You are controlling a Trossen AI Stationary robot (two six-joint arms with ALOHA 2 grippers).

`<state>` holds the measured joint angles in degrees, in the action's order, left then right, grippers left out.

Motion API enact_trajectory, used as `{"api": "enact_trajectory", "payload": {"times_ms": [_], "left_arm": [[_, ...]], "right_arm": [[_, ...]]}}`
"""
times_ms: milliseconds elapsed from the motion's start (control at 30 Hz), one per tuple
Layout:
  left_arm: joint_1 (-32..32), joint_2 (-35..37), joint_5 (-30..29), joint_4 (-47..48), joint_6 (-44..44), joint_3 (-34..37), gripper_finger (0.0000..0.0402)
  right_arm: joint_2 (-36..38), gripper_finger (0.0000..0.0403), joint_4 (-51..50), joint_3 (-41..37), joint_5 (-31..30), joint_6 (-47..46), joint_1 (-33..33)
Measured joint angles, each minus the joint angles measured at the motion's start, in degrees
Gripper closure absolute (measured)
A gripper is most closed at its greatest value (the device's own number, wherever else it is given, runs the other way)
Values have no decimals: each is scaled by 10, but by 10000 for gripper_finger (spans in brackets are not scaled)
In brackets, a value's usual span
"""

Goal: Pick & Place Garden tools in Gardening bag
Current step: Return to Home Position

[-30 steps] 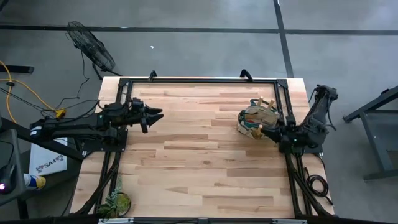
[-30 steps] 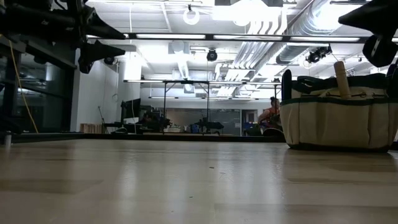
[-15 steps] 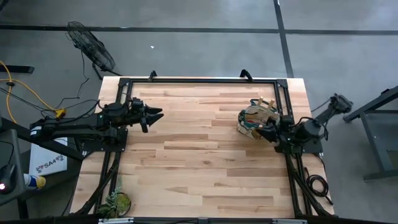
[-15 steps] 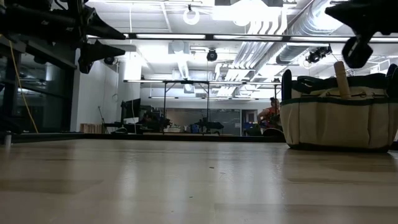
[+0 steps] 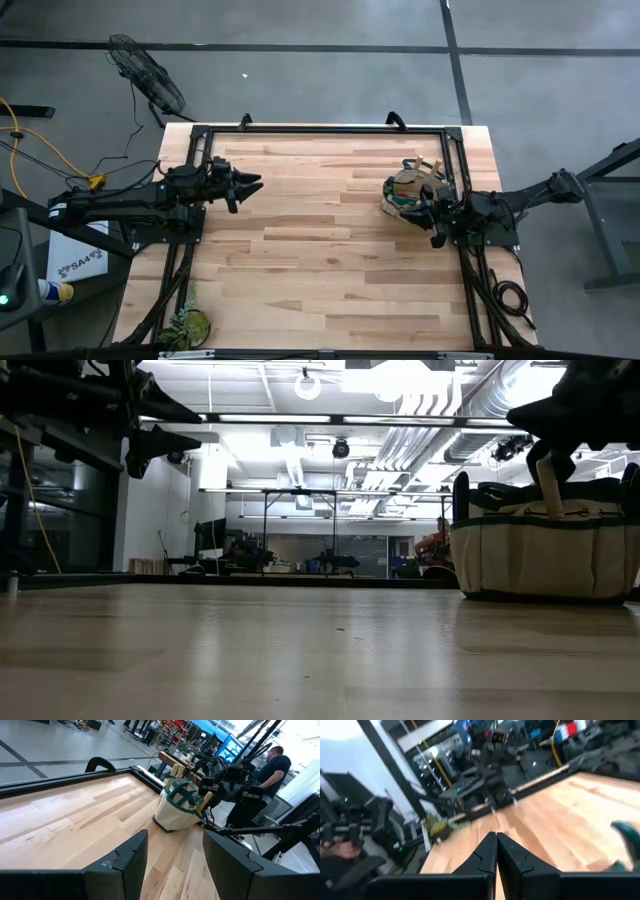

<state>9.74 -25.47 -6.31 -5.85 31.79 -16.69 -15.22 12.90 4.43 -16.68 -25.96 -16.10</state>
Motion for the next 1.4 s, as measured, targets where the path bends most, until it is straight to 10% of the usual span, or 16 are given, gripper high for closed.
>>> {"api": "enact_trajectory", "payload": {"times_ms": [800, 1400], "left_arm": [[0, 2, -18, 20, 33, 0, 215], [0, 2, -22, 17, 45, 0, 215]], "right_arm": [[150, 401, -99, -3, 26, 67, 12], [149, 401, -85, -39, 221, 79, 157]]}}
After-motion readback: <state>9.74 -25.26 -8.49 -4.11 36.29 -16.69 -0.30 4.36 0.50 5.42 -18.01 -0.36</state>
